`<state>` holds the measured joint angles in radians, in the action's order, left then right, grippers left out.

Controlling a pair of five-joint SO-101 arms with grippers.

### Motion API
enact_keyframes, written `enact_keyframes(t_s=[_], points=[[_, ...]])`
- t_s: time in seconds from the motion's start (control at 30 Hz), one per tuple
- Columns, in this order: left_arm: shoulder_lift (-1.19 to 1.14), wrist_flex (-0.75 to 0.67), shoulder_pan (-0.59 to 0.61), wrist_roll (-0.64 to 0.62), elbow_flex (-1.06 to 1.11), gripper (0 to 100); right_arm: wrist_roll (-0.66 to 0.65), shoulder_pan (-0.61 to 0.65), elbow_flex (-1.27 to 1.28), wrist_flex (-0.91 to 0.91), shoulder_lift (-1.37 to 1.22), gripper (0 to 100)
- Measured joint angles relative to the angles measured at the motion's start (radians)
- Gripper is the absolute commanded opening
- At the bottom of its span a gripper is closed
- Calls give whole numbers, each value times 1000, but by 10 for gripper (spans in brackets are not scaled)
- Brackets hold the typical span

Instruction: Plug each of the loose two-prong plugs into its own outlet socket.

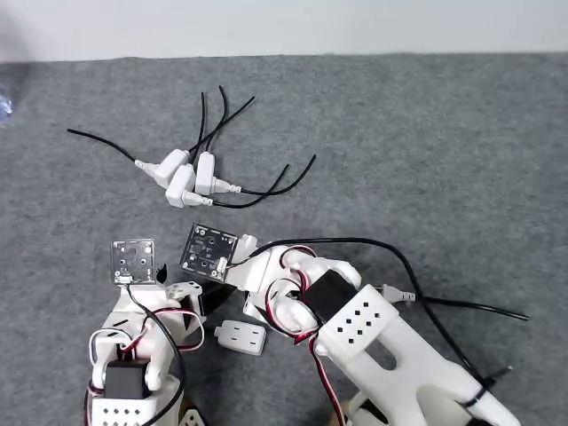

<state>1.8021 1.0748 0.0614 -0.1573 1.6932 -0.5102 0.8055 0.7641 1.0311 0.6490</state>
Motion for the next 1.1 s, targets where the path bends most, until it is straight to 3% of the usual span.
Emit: enact_keyframes(t_s=[0.4,0.67,1.1], points=[[2,38,-37,-2,-2,458,-2,-6,2,0,0,8],[2,-11,49,5,0,458,-2,-6,0,-5,0,8],[2,-11,57,6,2,458,-81,-150,77,-5,2,8]])
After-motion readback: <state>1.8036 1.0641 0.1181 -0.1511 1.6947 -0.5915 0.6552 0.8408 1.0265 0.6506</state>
